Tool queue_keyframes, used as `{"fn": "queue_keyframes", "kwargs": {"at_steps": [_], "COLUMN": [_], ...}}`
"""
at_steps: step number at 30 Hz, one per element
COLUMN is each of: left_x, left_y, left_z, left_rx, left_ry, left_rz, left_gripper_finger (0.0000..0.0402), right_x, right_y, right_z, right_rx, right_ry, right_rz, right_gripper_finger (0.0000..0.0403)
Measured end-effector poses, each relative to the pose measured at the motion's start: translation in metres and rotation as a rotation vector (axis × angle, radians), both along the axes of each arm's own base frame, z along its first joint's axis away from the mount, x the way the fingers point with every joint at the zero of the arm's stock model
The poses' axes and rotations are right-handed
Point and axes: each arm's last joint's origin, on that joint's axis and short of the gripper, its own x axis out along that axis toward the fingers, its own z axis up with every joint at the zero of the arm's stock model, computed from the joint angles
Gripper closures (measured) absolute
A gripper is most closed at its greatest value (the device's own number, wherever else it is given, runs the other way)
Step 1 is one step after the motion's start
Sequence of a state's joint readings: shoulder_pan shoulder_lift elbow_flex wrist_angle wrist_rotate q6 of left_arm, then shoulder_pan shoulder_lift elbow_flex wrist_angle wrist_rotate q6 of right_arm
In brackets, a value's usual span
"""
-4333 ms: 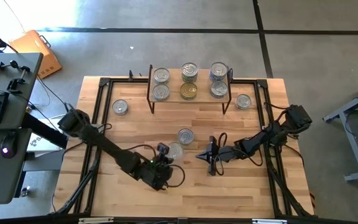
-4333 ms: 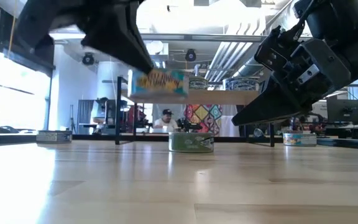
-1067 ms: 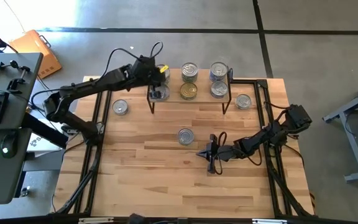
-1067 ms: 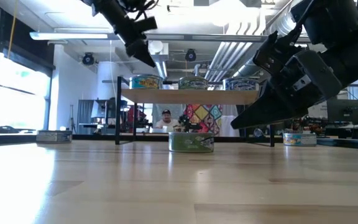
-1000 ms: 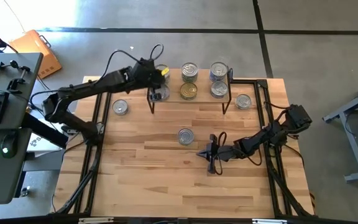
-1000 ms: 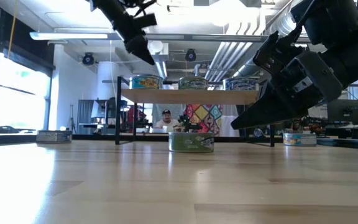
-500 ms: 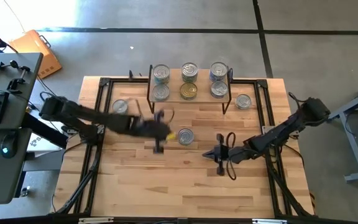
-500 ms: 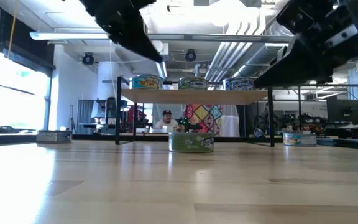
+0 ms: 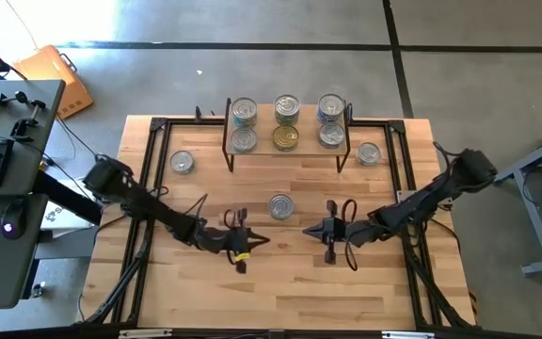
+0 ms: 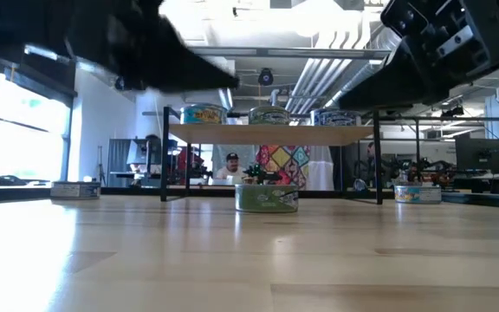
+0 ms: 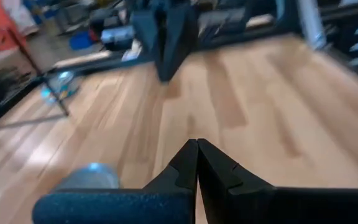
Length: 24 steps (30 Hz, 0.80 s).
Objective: Stack canned seafood by type on shelf
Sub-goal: Stack the green tuna can on top of the other green tuna can on the shelf
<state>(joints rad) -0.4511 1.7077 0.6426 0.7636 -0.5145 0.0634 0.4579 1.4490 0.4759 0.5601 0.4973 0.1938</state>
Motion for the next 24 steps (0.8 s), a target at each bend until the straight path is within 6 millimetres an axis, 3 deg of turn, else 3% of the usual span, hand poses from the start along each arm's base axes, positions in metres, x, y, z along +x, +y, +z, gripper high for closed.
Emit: {"fn": "queue_keyframes", "kwargs": {"at_steps": [8, 13, 17, 20, 24], "left_x": [0.020, 0.039, 0.052, 0.057, 0.060], "left_y": [0.007, 0.008, 0.018, 0.027, 0.040], "left_z": [-0.020, -0.021, -0.023, -0.031, -0.037], "left_rx": [0.008, 0.080, 0.109, 0.148, 0.160], "left_ry": [0.048, 0.056, 0.109, 0.192, 0.264], "left_rz": [0.079, 0.079, 0.115, 0.131, 0.143], "left_gripper_finger": [0.0396, 0.0354, 0.0312, 0.0294, 0.0290], "right_x": [0.012, 0.022, 0.033, 0.037, 0.041], "right_y": [-0.013, -0.025, -0.031, -0.039, -0.050], "right_z": [-0.018, -0.034, -0.036, -0.037, -0.038], "right_rx": [0.021, 0.028, -0.072, -0.158, -0.148], "right_ry": [0.052, 0.101, 0.124, 0.181, 0.276], "right_rz": [-0.005, -0.002, 0.011, 0.017, -0.025], "right_gripper_finger": [0.0359, 0.0289, 0.0248, 0.0235, 0.0234]}}
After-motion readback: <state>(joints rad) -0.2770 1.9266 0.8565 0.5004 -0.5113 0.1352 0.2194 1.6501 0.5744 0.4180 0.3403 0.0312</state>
